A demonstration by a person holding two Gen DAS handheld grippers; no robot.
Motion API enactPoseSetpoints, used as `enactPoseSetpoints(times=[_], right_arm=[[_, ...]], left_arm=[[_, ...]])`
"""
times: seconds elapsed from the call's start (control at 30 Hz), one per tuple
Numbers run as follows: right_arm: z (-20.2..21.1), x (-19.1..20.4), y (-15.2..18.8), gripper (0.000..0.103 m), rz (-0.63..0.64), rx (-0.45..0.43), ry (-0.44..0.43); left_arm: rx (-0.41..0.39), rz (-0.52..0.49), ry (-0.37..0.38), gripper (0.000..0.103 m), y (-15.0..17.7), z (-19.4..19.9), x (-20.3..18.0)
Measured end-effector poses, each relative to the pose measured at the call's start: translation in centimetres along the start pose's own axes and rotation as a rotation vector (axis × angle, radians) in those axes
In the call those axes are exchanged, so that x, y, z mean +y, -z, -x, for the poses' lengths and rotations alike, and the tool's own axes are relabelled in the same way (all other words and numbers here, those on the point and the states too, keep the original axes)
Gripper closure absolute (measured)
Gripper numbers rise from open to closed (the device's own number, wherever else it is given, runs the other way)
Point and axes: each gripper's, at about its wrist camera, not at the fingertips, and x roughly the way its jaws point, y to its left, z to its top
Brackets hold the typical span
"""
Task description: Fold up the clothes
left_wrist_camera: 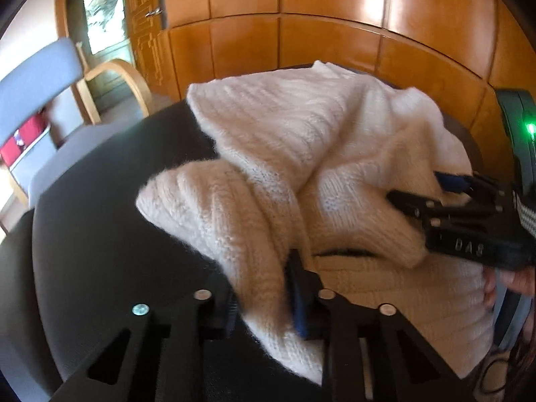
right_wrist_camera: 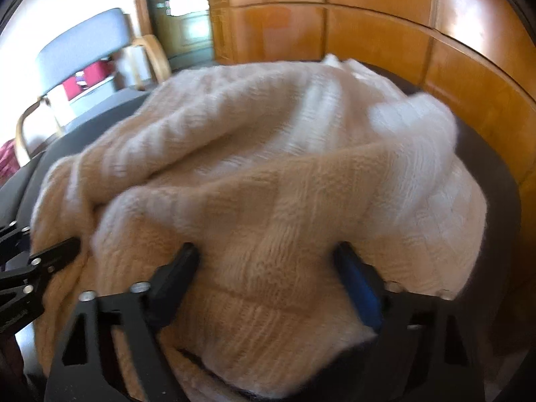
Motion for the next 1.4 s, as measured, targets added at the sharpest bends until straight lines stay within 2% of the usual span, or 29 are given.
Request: enactPoseSetpoints(times=[0.07,0.1,0.13,0.3,0.43,0.6,0.83,0.97,1.17,1.4], right_arm=[[-0.1,0.2,-0.2,0.048,0.01,-0.007,-0.031],[0.0,0.2,-0.3,0.064,0.009,-0.01,-0.051],[0.1,0.0,-0.4,0.074,-0.005,-0.012,-0.081],[0.4,-0.1,-0.4,0.077,-0.08,0.005,-0.211],[0.4,2.4,-0.4,0.077,-0.061,0.032,-0.311],[0.4,8.5,-0.1,0.077,0.013,0.066,-0.444],[0.5,17.8,0.7,0.078,0.11,0.133,-0.656],[0.8,23.0,1.2,0.079,0.168,0.178,-0.777],[1.7,30.6,2.7,0.081,0.291,0.242,-0.918],[1.3,39.5,5.1,0.082,0.448,0.304,-0.981]], left_arm=[[-0.005,-0.02,0.008,0.085,0.3,0.4,0.2],[-0.009,0.008,0.02,0.086,0.5,1.1,1.2],[-0.012,0.036,0.032,0.087,0.7,1.7,2.2],[-0.041,0.168,0.086,0.089,1.8,5.4,7.6],[-0.08,0.232,0.099,0.089,3.0,8.8,11.4],[-0.138,0.273,0.027,0.089,5.9,13.5,15.4],[-0.223,0.382,-0.124,0.089,12.8,21.4,21.5],[-0.245,0.453,-0.214,0.089,16.6,25.0,25.0],[-0.228,0.56,-0.406,0.089,23.0,29.3,29.9],[-0.168,0.646,-0.586,0.088,30.1,32.0,34.0]])
